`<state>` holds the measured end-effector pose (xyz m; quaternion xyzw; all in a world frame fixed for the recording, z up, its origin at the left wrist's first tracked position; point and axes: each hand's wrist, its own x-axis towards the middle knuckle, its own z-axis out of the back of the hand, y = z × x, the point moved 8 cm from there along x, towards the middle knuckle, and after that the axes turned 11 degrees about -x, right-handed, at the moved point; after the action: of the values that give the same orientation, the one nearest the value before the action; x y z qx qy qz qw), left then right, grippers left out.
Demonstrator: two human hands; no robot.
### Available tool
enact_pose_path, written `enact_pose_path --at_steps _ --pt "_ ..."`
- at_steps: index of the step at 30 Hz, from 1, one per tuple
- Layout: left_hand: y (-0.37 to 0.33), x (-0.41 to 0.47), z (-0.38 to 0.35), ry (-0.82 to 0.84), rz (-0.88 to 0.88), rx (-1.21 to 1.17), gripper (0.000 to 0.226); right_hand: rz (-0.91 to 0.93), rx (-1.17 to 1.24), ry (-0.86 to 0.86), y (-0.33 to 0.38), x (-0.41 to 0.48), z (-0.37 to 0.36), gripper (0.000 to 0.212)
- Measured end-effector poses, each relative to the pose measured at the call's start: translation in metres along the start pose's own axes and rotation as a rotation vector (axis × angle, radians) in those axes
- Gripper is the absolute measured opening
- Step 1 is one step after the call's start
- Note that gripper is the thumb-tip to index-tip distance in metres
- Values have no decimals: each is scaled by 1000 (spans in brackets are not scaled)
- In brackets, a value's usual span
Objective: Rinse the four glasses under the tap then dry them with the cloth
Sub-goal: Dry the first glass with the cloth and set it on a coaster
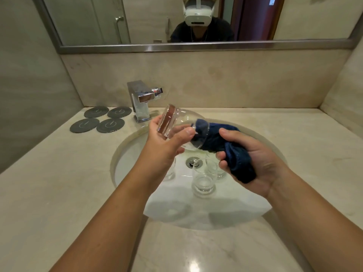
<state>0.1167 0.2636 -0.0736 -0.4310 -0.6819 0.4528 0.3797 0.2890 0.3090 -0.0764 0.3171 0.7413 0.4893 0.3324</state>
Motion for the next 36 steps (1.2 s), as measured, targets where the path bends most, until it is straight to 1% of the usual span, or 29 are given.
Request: enact_pose_path --at_steps 3,5,7,9,12,16,19,23,25,29,36 --pt "-9 -1 12 -113 -22 82 102 90 -61 -125 8 1 18 38" --pt "-15 -6 16 -136 -33 178 92 151 -119 -175 11 0 22 29" --pt "-22 -11 20 -151 -51 267 79 203 -162 -190 12 -2 17 20" --pt "-31 -14 29 -175 -84 321 76 275 -269 -183 17 -5 2 21" --pt "-46 -18 43 -194 -116 389 78 371 -544 -157 34 -9 -29 32" --pt "-68 -19 64 -202 -137 508 78 474 -831 -96 48 2 -68 37" --pt "-80 -14 90 -248 -153 575 76 583 -964 -47 51 11 -102 41" --pt "-90 2 135 -336 -187 611 78 777 -1129 9 45 29 -142 47" --pt "-94 15 162 -377 -184 637 83 804 -1178 50 36 44 -157 50" --pt "-104 46 208 -467 -171 712 90 800 -1230 155 16 71 -177 52" --pt "-95 114 276 -613 -135 763 85 775 -1186 230 -5 107 -193 49"
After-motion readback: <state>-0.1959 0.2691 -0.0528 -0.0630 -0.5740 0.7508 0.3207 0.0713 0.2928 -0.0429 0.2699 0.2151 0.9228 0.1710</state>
